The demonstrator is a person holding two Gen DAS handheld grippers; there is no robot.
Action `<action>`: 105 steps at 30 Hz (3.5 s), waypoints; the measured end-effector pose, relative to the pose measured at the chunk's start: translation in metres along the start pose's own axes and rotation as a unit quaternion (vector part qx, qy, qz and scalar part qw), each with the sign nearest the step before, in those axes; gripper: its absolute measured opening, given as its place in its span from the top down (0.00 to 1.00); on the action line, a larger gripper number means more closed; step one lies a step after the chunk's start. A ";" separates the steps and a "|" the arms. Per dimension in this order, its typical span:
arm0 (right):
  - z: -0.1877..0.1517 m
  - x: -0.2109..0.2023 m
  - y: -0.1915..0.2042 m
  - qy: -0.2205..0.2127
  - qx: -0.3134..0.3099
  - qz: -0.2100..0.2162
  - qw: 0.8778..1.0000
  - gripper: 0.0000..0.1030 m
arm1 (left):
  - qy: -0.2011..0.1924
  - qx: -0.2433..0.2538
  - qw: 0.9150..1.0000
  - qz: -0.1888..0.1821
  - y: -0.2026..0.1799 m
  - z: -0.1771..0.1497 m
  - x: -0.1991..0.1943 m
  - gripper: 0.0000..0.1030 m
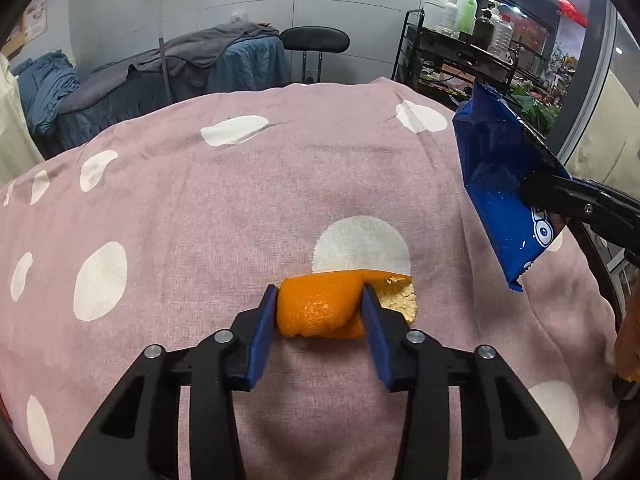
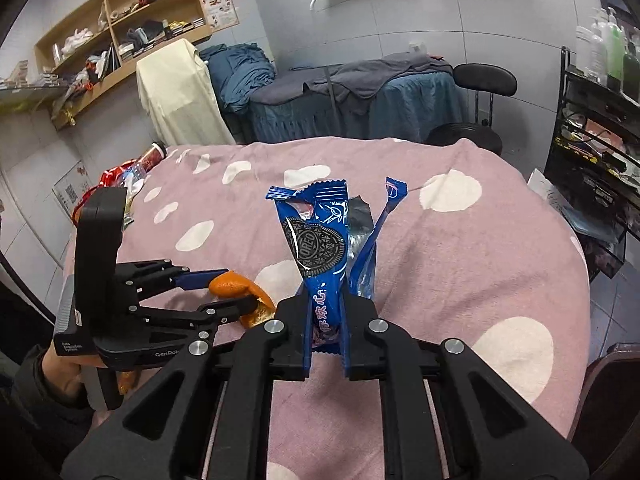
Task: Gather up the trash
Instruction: 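Carry the Oreo packet and orange peel to the bin and release them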
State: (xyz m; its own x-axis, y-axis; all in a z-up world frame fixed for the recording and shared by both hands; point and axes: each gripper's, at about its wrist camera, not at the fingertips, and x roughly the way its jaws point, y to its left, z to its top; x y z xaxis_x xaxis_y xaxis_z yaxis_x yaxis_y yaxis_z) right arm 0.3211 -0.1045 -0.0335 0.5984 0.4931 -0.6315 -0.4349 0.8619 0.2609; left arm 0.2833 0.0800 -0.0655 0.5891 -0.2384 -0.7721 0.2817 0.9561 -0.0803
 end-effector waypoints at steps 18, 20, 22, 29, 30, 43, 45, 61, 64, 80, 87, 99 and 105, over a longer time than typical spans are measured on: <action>-0.051 -0.106 -0.034 -0.070 0.059 -0.036 0.995 0.89 | -0.086 -0.022 0.996 -0.022 -0.048 -0.017 -0.073 0.66; -0.057 -0.117 -0.040 -0.076 0.068 -0.041 0.994 0.89 | -0.092 -0.024 0.995 -0.031 -0.057 -0.020 -0.079 0.66; -0.063 -0.128 -0.046 -0.082 0.075 -0.049 0.993 0.89 | -0.095 -0.026 0.994 -0.041 -0.066 -0.023 -0.081 0.66; -0.091 -0.172 -0.072 -0.102 0.112 -0.091 0.984 0.89 | -0.093 -0.005 0.993 -0.075 -0.110 -0.031 -0.079 0.66; -0.096 -0.178 -0.077 -0.104 0.117 -0.100 0.983 0.89 | -0.092 -0.003 0.992 -0.081 -0.115 -0.032 -0.079 0.66; -0.144 -0.220 -0.134 -0.102 0.183 -0.186 0.960 0.89 | -0.076 0.039 0.987 -0.134 -0.185 -0.034 -0.070 0.66; -0.152 -0.222 -0.144 -0.097 0.193 -0.194 0.957 0.89 | -0.074 0.043 0.987 -0.136 -0.192 -0.033 -0.068 0.66; -0.199 -0.210 -0.196 -0.060 0.272 -0.247 0.928 0.36 | -0.063 0.078 0.983 -0.152 -0.235 -0.030 -0.061 0.66; -0.202 -0.217 -0.193 -0.078 0.266 -0.254 0.927 0.24 | -0.060 0.091 0.982 -0.154 -0.245 -0.028 -0.058 0.66; -0.206 -0.269 -0.173 -0.161 0.248 -0.327 0.898 0.09 | -0.033 0.149 0.973 -0.172 -0.302 -0.011 -0.032 0.66; -0.208 -0.285 -0.173 -0.183 0.253 -0.343 0.886 0.08 | -0.015 0.181 0.970 -0.161 -0.329 -0.009 -0.016 0.65; -0.215 -0.299 -0.176 -0.197 0.272 -0.358 0.871 0.06 | 0.003 0.221 0.965 -0.145 -0.358 -0.009 0.002 0.59; -0.217 -0.302 -0.178 -0.198 0.276 -0.363 0.868 0.06 | -0.021 0.217 0.966 -0.140 -0.358 -0.005 -0.001 0.21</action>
State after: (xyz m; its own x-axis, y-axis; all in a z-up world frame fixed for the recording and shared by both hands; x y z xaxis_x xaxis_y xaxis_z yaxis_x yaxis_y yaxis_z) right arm 0.0717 -0.4323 -0.0478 0.8122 -0.2949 -0.5034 0.4759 0.8340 0.2793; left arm 0.1776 -0.2610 -0.0390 0.4721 -0.4923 -0.7312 0.7199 0.6941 -0.0025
